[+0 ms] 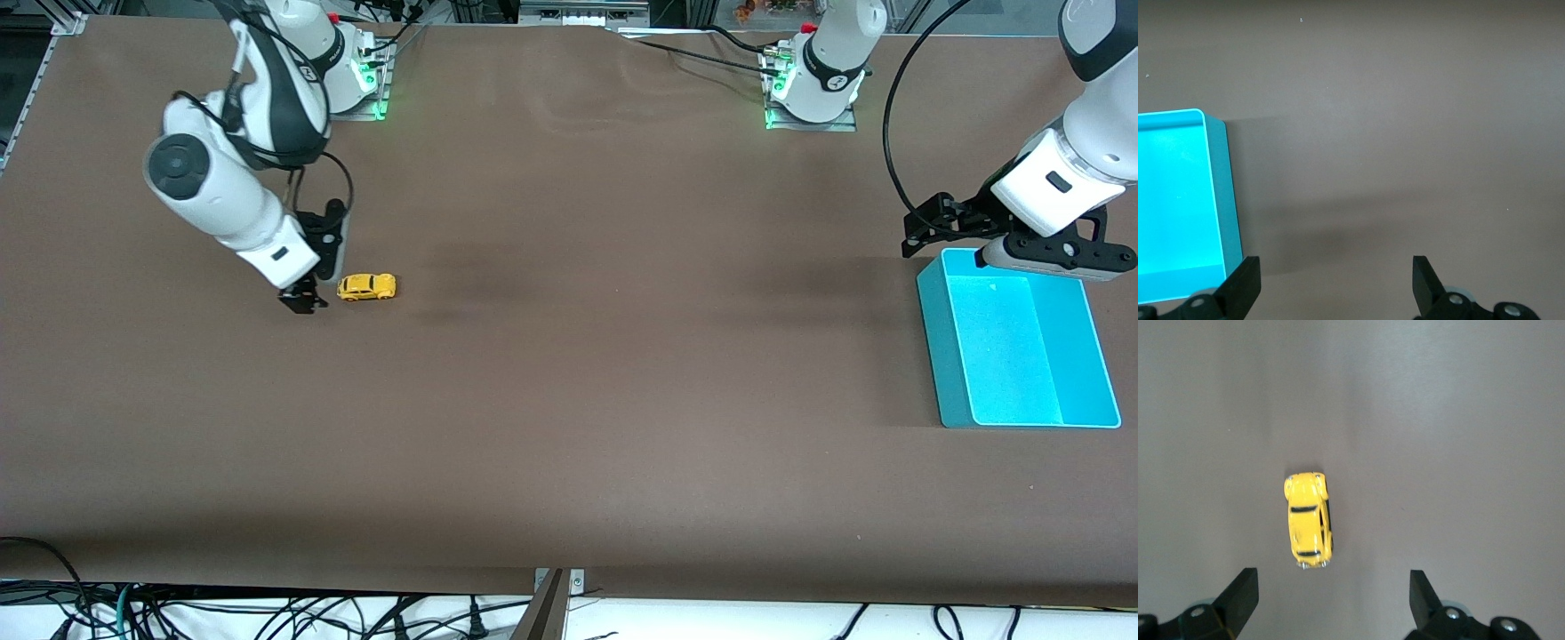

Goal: Wind and store yellow beetle car
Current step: 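Reach the right gripper down over the yellow beetle car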

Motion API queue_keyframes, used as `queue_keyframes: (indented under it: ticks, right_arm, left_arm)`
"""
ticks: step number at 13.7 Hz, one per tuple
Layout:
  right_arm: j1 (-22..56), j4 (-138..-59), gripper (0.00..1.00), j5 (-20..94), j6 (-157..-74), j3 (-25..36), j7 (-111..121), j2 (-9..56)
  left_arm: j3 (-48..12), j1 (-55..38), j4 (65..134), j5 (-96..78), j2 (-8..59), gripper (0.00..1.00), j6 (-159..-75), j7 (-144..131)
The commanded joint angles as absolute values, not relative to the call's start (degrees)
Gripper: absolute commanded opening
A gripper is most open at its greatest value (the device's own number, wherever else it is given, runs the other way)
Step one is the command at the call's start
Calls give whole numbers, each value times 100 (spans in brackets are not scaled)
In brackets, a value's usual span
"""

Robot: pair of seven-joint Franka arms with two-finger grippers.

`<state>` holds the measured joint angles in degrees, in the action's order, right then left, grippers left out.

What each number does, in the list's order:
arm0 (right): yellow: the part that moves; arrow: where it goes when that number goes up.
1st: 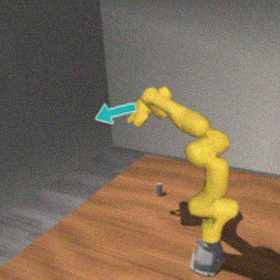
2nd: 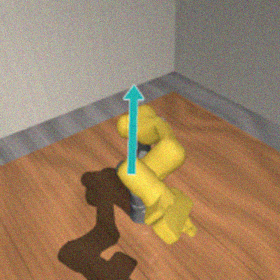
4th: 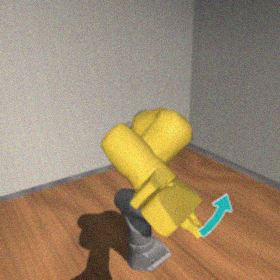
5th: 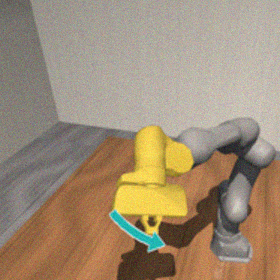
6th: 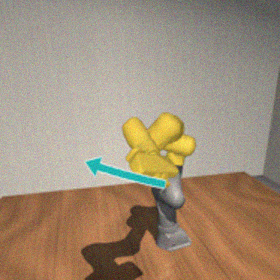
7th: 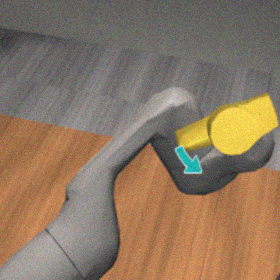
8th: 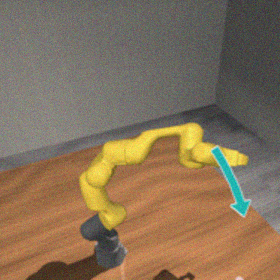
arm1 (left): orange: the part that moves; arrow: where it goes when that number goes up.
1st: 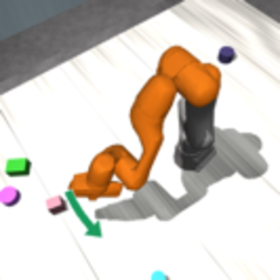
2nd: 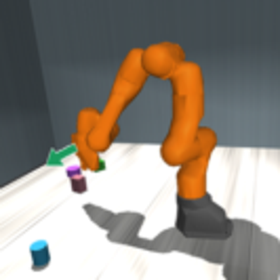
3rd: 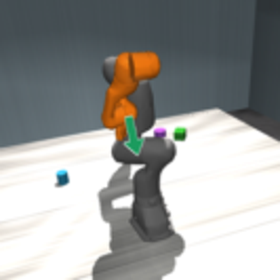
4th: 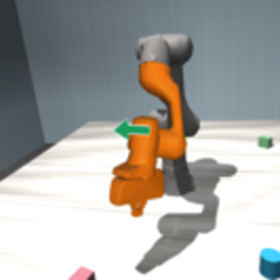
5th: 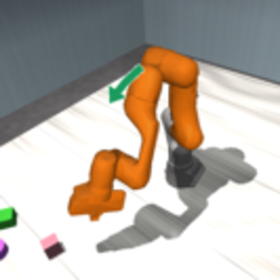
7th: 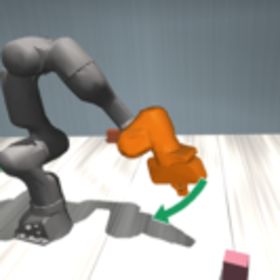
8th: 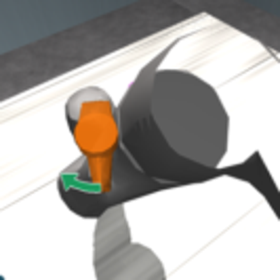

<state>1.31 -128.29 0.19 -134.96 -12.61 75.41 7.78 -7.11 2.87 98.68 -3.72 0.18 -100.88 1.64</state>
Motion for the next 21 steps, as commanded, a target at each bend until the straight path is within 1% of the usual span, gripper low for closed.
queue_keyframes:
  ticks: [1, 3, 6, 8, 11, 13, 18, 19, 20, 21]
  right_arm:
    - [97, -12841, 100, -44, -13869, -1283, 7602, 1273]
    - [105, -12850, 100, -70, -13887, -1283, 7672, 1598]
    - [105, -12867, 100, -140, -13991, -1292, 7812, 1757]
    - [114, -13033, 98, -202, -14324, -1292, 7989, 1801]
    - [149, -13192, 98, -316, -14553, -1292, 7998, 1801]
    - [158, -13533, 98, -316, -15097, -1292, 7998, 1793]
    - [149, -13685, 96, -325, -15161, -1292, 8016, 1723]
    - [149, -13693, 94, -325, -15170, -1283, 8016, 1731]
    - [149, -13693, 89, -325, -15179, -1292, 8016, 1740]
    - [149, -13711, 80, -325, -15179, -1283, 8016, 1732]
  left_arm:
    - [-712, 299, 9694, -501, 97, 100, -9984, 290]
    - [-712, 299, 9694, -501, 97, 100, -9984, 290]
    - [-712, 299, 9694, -501, 97, 100, -9984, 290]
    - [-712, 299, 9694, -501, 97, 100, -9984, 290]
    - [-712, 299, 9694, -501, 97, 100, -9984, 299]
    - [-712, 308, 9694, -501, 97, 100, -9984, 299]
    - [-712, 299, 9694, -501, 97, 100, -9984, 299]
    - [-712, 299, 9694, -501, 97, 100, -9984, 299]
    - [-712, 299, 9694, -501, 97, 100, -9984, 299]
    - [-712, 308, 9694, -501, 97, 100, -9984, 299]
